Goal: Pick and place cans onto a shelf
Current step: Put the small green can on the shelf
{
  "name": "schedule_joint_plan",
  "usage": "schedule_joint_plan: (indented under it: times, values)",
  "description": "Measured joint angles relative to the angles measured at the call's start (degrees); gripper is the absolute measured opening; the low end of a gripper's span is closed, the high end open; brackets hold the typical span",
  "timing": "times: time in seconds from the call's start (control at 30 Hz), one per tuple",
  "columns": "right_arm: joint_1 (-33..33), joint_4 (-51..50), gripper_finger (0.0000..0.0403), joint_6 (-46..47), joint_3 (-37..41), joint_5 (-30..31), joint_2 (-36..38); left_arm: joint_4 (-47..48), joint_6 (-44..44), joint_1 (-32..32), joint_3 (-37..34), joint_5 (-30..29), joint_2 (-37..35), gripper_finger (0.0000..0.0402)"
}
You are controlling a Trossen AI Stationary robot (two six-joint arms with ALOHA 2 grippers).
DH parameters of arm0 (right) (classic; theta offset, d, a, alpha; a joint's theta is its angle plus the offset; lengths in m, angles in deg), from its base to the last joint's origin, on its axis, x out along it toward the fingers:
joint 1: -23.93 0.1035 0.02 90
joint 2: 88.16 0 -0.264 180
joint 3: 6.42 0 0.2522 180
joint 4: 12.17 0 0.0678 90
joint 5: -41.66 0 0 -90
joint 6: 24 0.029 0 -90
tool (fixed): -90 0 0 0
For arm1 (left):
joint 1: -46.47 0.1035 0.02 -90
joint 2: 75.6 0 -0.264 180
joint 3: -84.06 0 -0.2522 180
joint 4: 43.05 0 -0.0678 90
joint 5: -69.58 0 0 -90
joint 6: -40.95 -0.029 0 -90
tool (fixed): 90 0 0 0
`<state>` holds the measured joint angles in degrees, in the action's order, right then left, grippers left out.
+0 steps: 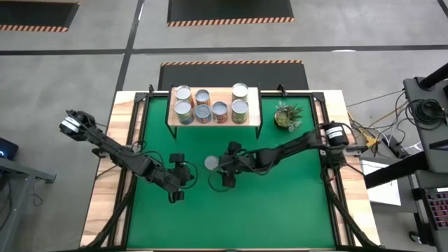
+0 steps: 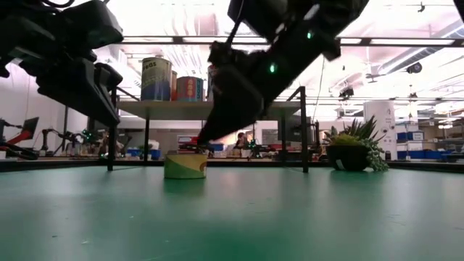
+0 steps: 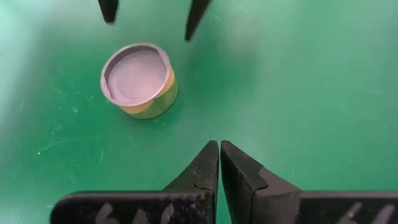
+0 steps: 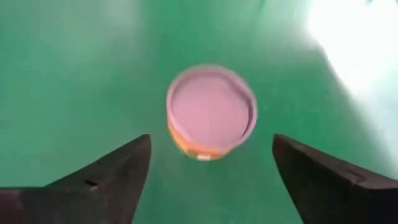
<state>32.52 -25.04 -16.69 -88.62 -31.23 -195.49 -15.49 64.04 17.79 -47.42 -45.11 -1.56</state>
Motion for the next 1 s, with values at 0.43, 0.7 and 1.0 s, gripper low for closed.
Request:
schedule_joint_plan:
  times: [0.43,0.7,1.0]
  values:
    - [-1.7,10.7,0.0364,0.9,-0.5,-0.4,-8.9,-0.3,-0.3,0.0,-0.4,-0.4,0.0,0.0000]
    - [-2.7,14.0,0.0341,0.6,-0.4,-1.4,-9.2,-0.9,-0.3,0.0,-0.4,-1.9,0.0,0.0000]
    - [-3.1,13.9,0.0257,-0.9,-0.4,-4.1,-8.8,-1.0,0.2,0.0,-0.4,-3.3,0.0,0.0000]
